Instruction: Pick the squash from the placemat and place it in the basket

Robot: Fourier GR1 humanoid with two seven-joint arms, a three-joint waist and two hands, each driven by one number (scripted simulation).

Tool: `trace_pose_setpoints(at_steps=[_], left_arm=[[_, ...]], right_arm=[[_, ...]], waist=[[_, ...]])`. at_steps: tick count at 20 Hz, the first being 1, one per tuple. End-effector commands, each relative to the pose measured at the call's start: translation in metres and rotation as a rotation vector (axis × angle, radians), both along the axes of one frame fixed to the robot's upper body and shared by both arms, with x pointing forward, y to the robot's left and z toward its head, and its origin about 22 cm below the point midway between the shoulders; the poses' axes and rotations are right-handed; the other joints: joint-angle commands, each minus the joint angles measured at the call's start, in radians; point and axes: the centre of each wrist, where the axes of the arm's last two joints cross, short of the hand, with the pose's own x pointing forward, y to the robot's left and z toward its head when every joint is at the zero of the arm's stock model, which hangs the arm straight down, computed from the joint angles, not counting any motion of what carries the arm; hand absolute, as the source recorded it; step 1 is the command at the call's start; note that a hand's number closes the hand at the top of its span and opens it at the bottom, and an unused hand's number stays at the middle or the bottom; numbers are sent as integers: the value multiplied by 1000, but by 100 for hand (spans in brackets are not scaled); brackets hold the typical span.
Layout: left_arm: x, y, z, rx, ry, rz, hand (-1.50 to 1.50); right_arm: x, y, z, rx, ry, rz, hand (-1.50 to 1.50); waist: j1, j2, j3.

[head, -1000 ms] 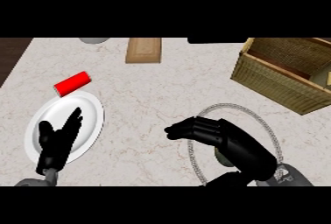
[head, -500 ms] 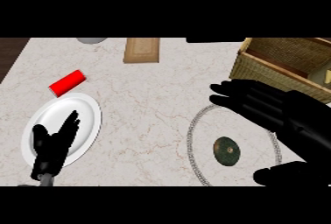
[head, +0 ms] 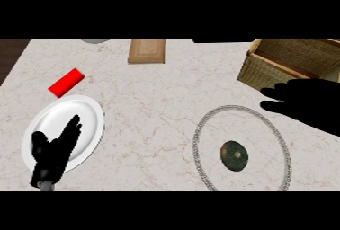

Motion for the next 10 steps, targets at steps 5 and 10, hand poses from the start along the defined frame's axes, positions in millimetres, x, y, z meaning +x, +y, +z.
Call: trace_pose_setpoints(at_steps=[5, 10], left_arm=[[-28, -2, -18, -4, 175, 23, 0], [-27, -14, -33, -16, 159, 7, 0]], right_arm=[[-8, -20, 30, -90, 49, -2, -150], [-5, -15, 13, -43, 72, 8, -150]], waist=[[12, 10, -6], [18, 15, -7]])
